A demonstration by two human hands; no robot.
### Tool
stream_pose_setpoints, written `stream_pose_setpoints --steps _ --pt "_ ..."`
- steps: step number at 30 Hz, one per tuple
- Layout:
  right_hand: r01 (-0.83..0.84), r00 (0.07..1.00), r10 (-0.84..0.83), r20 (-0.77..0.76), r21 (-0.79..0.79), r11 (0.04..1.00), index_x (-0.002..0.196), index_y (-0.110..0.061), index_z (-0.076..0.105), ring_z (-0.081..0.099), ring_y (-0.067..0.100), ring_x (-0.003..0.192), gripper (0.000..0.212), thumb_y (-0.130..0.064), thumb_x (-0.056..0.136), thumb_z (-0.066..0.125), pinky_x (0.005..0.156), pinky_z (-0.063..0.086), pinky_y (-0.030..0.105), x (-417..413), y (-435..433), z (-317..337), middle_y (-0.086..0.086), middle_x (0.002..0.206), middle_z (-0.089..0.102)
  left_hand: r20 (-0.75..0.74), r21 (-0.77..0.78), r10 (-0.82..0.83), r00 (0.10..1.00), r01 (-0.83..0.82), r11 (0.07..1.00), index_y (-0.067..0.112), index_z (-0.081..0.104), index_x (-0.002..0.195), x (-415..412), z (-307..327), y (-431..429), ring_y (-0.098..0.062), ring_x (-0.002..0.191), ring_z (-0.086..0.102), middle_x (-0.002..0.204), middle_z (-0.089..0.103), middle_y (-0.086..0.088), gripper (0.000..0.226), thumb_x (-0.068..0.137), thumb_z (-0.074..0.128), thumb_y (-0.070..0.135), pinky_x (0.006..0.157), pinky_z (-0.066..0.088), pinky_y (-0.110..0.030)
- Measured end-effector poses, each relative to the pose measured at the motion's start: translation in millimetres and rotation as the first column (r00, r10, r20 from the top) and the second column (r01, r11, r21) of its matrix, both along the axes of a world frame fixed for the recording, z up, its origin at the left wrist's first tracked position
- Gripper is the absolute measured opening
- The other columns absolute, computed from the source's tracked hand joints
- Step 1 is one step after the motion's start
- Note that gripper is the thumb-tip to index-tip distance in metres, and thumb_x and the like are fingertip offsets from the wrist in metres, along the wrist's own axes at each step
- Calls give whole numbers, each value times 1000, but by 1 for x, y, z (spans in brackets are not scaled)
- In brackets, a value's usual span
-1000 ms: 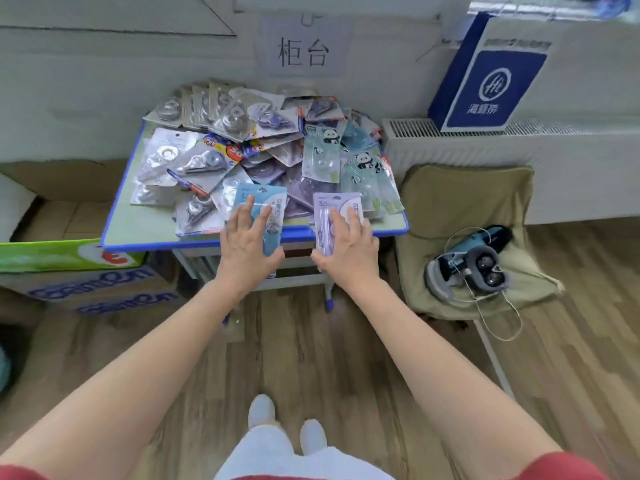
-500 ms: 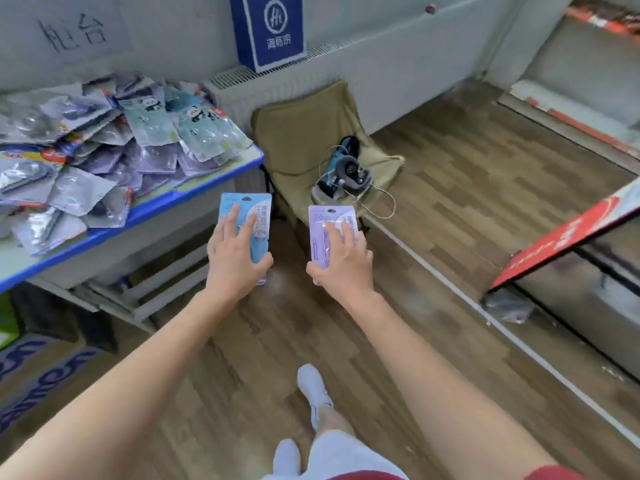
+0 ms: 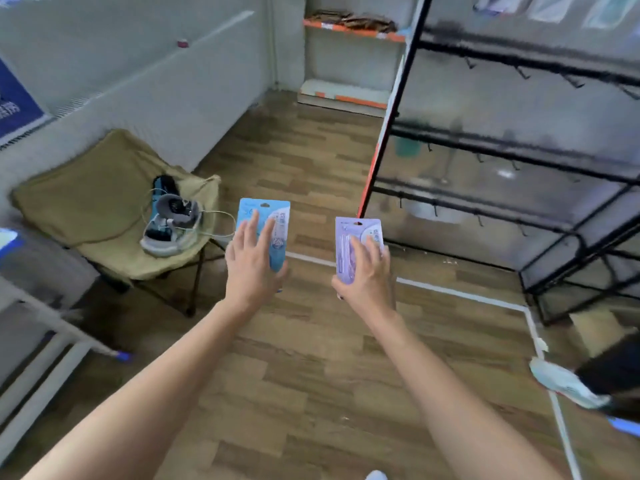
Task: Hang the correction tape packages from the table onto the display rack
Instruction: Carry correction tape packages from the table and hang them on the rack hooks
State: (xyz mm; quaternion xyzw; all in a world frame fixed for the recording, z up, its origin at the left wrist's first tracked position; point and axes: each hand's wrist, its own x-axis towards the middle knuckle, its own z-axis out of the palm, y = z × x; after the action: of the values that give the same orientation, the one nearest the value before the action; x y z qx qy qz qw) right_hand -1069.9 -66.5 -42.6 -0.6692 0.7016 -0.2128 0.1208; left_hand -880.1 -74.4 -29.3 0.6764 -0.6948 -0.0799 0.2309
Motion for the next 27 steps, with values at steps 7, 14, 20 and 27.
stream_pose_setpoints --steps 7,14,20,27 --pt "95 995 -95 2 -64 993 145 -16 33 16 32 141 74 -32 80 66 116 12 39 -165 -18 17 8 152 25 -34 -87 -87 996 84 993 18 24 149 -161 20 -42 -28 144 8 158 10 -9 78 84 65 32 111 10 -41" --pt "185 981 -190 -29 -142 973 149 -20 23 16 32 141 77 -36 83 62 112 22 41 -289 -39 46 5 154 22 -37 -158 -202 979 194 968 19 23 150 -293 43 -83 -25 144 5 158 7 -8 76 85 62 29 112 8 -40" --pt "222 972 -233 -14 -254 941 149 -17 23 21 35 139 79 -33 83 63 117 10 39 -369 -85 75 8 150 27 -39 -276 -296 954 275 921 17 27 148 -374 70 -141 -29 144 7 157 13 -10 78 82 66 26 113 10 -43" --pt "262 957 -289 -16 -377 888 149 -17 24 18 33 141 77 -32 84 63 116 17 42 -445 -171 106 8 152 25 -30 -346 -330 944 300 889 18 25 149 -449 94 -237 -28 144 6 157 13 -10 79 83 66 30 114 9 -44"
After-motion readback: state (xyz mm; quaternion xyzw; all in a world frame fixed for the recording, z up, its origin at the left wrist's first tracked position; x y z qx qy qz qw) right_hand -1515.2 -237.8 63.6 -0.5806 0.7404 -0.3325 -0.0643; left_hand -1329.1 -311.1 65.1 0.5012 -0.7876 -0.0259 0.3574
